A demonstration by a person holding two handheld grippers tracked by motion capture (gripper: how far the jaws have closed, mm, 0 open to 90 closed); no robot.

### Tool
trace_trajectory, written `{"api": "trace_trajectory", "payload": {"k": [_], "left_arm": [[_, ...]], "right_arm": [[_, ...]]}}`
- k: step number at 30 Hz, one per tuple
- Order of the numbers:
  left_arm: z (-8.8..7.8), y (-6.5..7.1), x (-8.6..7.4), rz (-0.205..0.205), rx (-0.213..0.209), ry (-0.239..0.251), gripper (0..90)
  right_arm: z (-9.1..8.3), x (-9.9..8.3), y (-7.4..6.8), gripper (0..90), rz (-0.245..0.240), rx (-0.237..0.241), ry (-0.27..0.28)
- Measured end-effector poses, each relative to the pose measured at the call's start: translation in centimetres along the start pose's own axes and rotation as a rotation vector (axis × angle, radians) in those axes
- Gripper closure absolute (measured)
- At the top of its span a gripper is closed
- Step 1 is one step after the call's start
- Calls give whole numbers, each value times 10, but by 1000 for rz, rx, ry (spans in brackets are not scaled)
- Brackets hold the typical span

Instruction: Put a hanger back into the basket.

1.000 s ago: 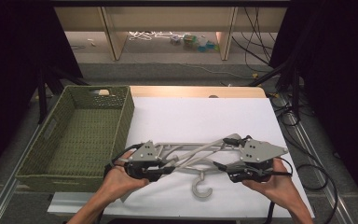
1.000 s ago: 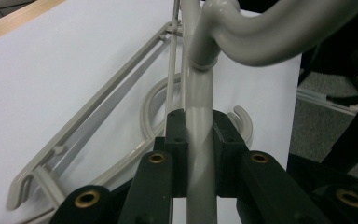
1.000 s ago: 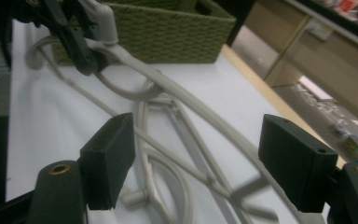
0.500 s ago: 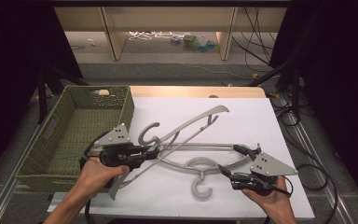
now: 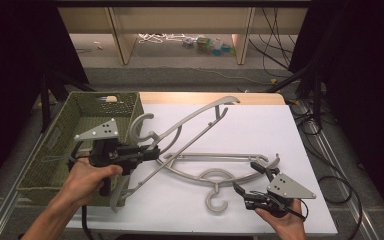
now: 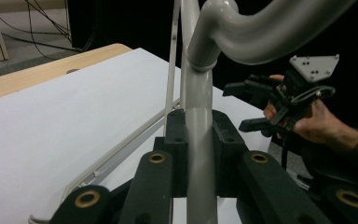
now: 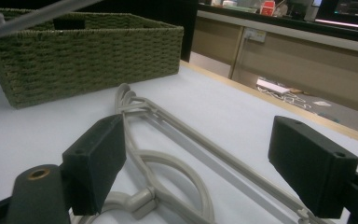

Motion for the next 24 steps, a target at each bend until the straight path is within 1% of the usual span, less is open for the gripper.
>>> {"api": "trace_trajectory", "payload": {"k": [2,3,4,5,6,7,9,12,13,14,15,18,20,22,23,24], "left_arm": [[-6,-5,3,-24,-4,7,793],[-10,-8,4,-41,-5,14,793],[-10,-8,4,-41,-5,14,793],[-16,-12,6,-58,-5,21,793],[-21,-15,7,-67,-2,25,793],[-25,-19,9,-64,0,22,793],[-33,-23,12,-88,6,23,793],[-45,-29,17,-96,23,29,793],[-49,-31,19,-106,24,39,792],[-56,-34,22,-101,32,46,792],[-60,-35,24,-105,40,51,793],[-72,-43,30,-105,68,52,793],[-79,-50,31,-116,98,43,793],[-85,-60,30,-140,104,42,793],[-87,-63,30,-144,112,42,793],[-89,-68,29,-144,127,32,793]], "right_arm": [[3,-1,-2,200,-11,2,-4],[2,-2,-3,201,-10,6,-18],[3,-2,-3,201,-14,6,-19],[4,-3,-4,203,-21,4,-20],[4,-3,-4,204,-20,4,-21],[4,-3,-4,208,-18,9,-26],[5,-4,-4,209,-15,19,-20],[5,-5,-4,210,-17,20,-29],[6,-5,-4,210,-23,24,-33],[6,-5,-5,210,-16,22,-30],[6,-5,-6,210,-22,32,-32],[6,-5,-5,210,-21,28,-33],[6,-5,-5,211,-22,31,-36],[6,-5,-5,210,-18,31,-41],[6,-5,-5,211,-19,31,-37],[6,-5,-5,211,-18,33,-39]]}}
Point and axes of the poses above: each handheld gripper's, and its own axes: z roughly forward along the jaws, x roughly out of its top, y roughly to its right, the point moved 2 cm from there along z, roughly forward along the jaws, and after that the axes turned 3 degrees about -y, right-handed, at the moved point
